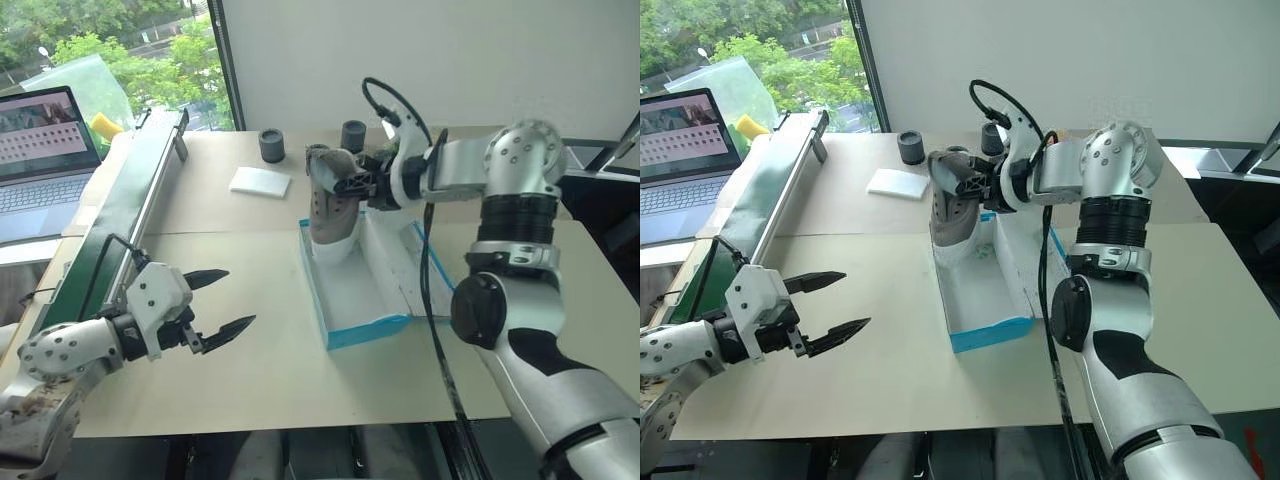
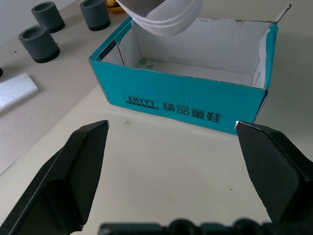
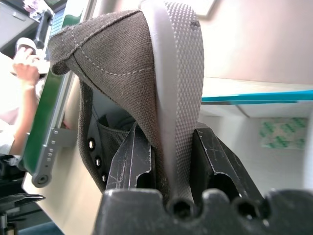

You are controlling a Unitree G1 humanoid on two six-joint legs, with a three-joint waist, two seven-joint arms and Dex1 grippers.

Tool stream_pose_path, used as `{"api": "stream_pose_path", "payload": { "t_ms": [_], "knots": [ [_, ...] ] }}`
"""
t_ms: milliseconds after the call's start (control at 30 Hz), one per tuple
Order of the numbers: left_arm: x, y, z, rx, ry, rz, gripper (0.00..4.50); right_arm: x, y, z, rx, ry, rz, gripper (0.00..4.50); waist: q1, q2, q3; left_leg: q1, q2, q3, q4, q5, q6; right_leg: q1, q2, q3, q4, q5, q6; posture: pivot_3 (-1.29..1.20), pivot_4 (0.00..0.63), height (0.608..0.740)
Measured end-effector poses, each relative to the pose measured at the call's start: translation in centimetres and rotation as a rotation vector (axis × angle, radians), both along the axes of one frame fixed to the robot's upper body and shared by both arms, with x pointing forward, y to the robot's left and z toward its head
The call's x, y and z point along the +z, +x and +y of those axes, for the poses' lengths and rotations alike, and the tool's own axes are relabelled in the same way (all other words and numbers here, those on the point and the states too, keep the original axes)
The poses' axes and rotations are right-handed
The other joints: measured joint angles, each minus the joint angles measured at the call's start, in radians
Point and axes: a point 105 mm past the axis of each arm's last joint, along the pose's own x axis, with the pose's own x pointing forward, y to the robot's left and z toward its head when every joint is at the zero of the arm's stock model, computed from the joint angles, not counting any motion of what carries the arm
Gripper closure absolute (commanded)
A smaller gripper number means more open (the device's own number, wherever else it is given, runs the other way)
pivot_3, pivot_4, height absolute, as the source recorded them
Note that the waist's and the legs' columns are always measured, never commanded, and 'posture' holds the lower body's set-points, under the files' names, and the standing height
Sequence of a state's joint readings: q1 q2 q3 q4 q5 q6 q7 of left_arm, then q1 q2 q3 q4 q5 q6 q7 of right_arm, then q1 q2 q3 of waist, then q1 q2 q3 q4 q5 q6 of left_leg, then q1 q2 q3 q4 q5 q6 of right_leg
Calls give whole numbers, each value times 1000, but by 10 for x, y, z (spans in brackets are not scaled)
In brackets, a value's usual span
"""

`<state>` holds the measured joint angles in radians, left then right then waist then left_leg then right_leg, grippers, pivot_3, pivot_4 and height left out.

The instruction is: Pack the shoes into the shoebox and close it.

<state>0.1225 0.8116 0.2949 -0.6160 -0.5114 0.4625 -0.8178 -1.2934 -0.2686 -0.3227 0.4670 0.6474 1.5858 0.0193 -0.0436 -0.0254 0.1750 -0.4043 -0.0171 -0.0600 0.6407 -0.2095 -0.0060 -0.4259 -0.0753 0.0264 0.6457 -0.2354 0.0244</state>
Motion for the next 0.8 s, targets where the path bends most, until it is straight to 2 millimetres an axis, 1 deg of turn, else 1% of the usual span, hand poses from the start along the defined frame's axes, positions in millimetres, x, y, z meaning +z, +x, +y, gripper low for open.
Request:
{"api": "stream_pose_path", "payload": {
  "t_ms": [33, 67, 167, 200, 267, 367, 500, 567, 633, 800],
  "knots": [
    [1, 0, 0, -1, 1, -4, 78, -12, -1, -9, -10, -50, 23, 3671, 2, 0, 0, 0, 0, 0, 0, 0, 0, 0, 0, 0, 0, 0, 0, 0, 150, 731],
    [1, 1, -1, -2, 1, -5, 78, -18, -2, -14, -14, -76, 31, 3671, 3, 0, 0, 0, 0, 0, 0, 0, 0, 1, 0, 0, 0, 0, 0, 0, 150, 731],
    [2, 1, -1, -2, 1, -10, 78, -64, -11, -43, -37, -238, 127, 3671, 4, 0, 0, 0, -1, 0, 1, 0, 0, 0, -1, 0, -1, 0, 1, 0, 150, 731],
    [2, 2, -1, -1, 1, -11, 78, -71, -12, -45, -34, -252, 142, 3671, 1, 0, 0, 0, -1, 0, 1, 0, 0, 0, -1, 0, 0, 0, 1, 0, 150, 731],
    [5, 3, -5, -17, -1, -24, 78, -71, -11, -44, -21, -282, 115, 3671, -8, 1, 1, 3, 1, 3, 1, 0, 1, 1, 1, 4, 1, 0, 1, 0, 150, 731],
    [6, 2, -9, -29, -2, -31, 78, -75, -7, -39, -1, -311, 87, 3671, -21, 1, 0, 6, 2, 4, 0, -1, 1, 4, 2, 5, 1, 0, 1, 0, 150, 731],
    [6, 1, -10, -35, -2, -31, 78, -83, 4, -37, -13, -335, 73, 3671, -30, -4, -3, 12, 4, 9, 0, -1, 1, 7, 5, 11, 0, 0, 1, 0, 150, 731],
    [6, 1, -11, -36, -2, -30, 78, -86, 8, -35, -18, -343, 69, 3671, -31, -5, -3, 14, 7, 11, 0, -1, 1, 7, 8, 14, 0, 1, 1, 0, 150, 731],
    [7, 1, -11, -37, -1, -31, 78, -88, 13, -32, -12, -344, 60, 3671, -33, -5, -3, 15, 13, 15, 0, -1, 1, 8, 15, 17, -2, 1, 3, 0, 150, 731],
    [6, 1, -11, -36, -1, -30, 78, -92, 21, -21, 12, -339, 47, 3671, -47, -5, -3, 16, 21, 16, 0, -1, 1, 6, 22, 18, -2, 4, 0, 0, 150, 731]
  ]
}}
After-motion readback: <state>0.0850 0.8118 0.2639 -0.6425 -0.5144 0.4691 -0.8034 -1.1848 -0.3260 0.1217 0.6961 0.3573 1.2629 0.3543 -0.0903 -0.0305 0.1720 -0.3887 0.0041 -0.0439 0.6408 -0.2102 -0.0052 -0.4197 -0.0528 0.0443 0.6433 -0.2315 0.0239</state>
